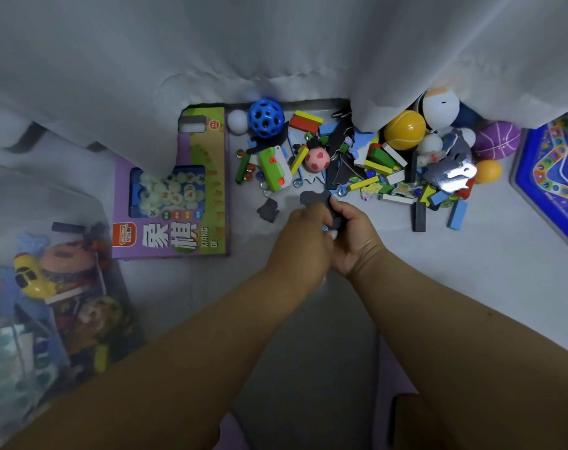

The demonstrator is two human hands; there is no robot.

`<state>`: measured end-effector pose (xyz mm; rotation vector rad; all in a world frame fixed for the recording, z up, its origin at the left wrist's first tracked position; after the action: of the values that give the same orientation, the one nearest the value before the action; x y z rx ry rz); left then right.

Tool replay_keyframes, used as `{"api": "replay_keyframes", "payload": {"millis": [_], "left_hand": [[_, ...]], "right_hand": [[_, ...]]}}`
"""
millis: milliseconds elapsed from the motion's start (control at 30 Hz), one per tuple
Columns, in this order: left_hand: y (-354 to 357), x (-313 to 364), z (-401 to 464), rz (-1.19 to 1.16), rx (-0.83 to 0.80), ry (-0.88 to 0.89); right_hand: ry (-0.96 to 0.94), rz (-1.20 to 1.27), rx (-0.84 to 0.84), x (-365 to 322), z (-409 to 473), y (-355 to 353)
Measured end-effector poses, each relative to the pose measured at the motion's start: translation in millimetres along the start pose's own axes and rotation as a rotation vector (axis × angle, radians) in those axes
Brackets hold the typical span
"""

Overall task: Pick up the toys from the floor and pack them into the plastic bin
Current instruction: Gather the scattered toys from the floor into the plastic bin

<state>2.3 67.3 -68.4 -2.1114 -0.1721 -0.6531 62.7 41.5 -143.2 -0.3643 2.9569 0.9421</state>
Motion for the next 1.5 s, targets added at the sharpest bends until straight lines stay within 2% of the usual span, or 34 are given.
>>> {"api": "replay_keyframes", "payload": {"millis": [133,233,333,400,467,533,700,800,933,1033,1167,1233,1300,1500], "left_hand": [[-2.7,8.8,-3.9,0.049,0.013,0.056],[-8.8,12.2,-8.1,0.021,0.029,0.129],[-17.2,6.5,-12.2,-0.059,0.081,0.129],[-29.6,-1.9,-11.4,-0.027,0.216,0.059],[-47.3,-20.6,-4.5,-0.048,0.372,-0.112],[-57.9,-41.9,13.6,-0.079,0.432,-0.251],[-54.6,-79.8,80.1,-0.008,0.227,-0.488],[-49.2,-78.4,98.2,0.031,0.151,-0.500],[-45.2,-76.6,103.7,0.011,0.133,-0.497],[-48.8,-74.9,98.8,-0.027,0.186,-0.484],[-53.9,-81.2,84.8,-0.390,0.342,-0.514],[-55.5,-82.8,82.0,-0.472,0.370,-0.468],[-58.4,-80.5,86.4,-0.404,0.347,-0.402],[-50.1,-46.0,110.3,0.014,0.118,-0.237]], "right_hand": [[-0.007,0.015,-0.001,0.0,-2.9,-2.7],[0.032,-0.016,0.030,2.1,-4.2,-8.6],[0.034,0.021,0.055,3.0,-3.1,-9.3],[0.039,0.026,0.047,4.4,-4.5,-5.5],[0.054,0.000,0.054,5.8,-5.8,-4.7],[0.070,-0.019,0.088,6.1,-7.6,-8.4],[0.103,-0.039,0.109,5.8,-10.7,-17.2],[0.105,-0.046,0.125,4.1,-11.4,-21.6],[0.104,-0.061,0.138,1.1,-11.0,-21.5],[0.106,-0.065,0.132,-1.5,-12.5,-16.9],[0.096,-0.047,0.125,-6.7,-13.2,-10.8],[0.091,-0.039,0.126,-8.1,-12.1,-11.5],[0.089,-0.040,0.127,-7.6,-10.9,-12.4],[0.094,-0.041,0.127,-6.0,-8.6,-17.0]]}}
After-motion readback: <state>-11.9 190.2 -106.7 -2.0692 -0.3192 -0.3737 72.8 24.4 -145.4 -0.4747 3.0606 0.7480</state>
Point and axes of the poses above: each hand's wrist, its own z-axis towards the middle knuckle, its own y-axis out of the palm, x = y × z, the point moved 8 cm from there along z, towards the middle knuckle, and after that the axes turned 14 degrees about z, right-handed, at the moved point
